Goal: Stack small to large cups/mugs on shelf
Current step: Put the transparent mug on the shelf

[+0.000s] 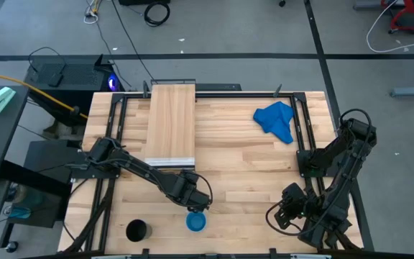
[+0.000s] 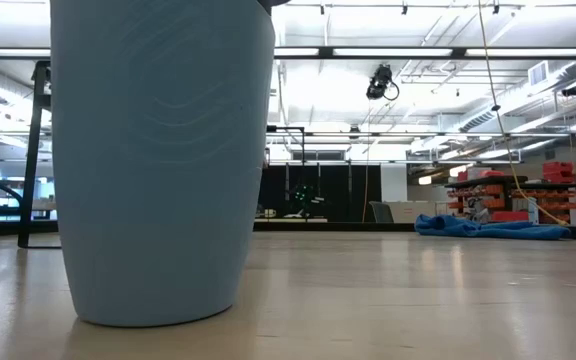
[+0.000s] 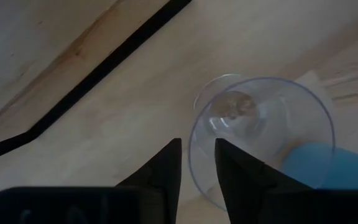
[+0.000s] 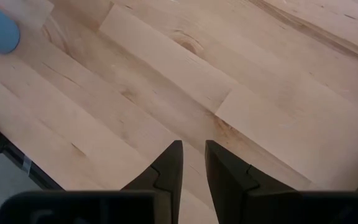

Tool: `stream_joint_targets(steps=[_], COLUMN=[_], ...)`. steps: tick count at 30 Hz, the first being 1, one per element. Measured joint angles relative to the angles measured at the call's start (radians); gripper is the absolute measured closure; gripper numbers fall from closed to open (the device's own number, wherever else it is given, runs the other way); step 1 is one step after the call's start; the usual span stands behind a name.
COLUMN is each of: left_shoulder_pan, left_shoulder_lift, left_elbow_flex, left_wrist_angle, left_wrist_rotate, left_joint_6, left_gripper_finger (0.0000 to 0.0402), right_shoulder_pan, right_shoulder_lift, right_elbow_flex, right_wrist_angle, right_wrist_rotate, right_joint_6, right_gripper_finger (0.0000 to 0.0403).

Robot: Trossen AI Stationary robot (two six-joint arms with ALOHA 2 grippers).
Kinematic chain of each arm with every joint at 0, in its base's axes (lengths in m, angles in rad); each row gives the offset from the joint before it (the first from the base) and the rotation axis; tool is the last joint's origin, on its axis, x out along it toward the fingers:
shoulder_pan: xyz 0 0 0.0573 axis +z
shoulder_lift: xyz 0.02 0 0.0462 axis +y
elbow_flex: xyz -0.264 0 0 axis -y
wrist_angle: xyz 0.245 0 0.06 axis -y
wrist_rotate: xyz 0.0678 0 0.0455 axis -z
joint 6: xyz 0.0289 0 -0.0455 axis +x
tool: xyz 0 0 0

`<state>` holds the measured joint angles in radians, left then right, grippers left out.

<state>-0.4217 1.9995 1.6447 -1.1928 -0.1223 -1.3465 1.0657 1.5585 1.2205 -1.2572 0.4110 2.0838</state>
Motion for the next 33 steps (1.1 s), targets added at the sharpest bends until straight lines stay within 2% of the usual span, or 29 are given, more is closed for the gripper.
stream_joint_targets(steps=[5,13,23,33], left_shoulder_pan=[0.000,0.000,0.003,0.013], left_shoulder_lift=[0.000,0.000,-0.015,-0.177], left_elbow_flex=[0.000,0.000,0.000,0.000], left_wrist_angle=[-0.005,-0.009,-0.012,-0.019], left_wrist_rotate=[0.002,0.004,0.024,0.023], left_joint_6=[0.000,0.050,0.088,0.103], left_gripper_finger=[0.0324,0.0392,0.0394,0.0397], right_shoulder_pan=[0.000,0.000,0.000,0.000], right_shoulder_lift=[0.000,0.000,0.000,0.000], right_elbow_flex=[0.000,0.000,0.000,0.000], right_wrist_angle=[0.000,0.000,-0.001,-0.001], right_wrist_rotate=[0.000,0.000,0.000,0.001], right_joint_6=[0.000,0.000,0.000,0.000], right_gripper_finger=[0.0328,0.0328,0.0328,0.0328])
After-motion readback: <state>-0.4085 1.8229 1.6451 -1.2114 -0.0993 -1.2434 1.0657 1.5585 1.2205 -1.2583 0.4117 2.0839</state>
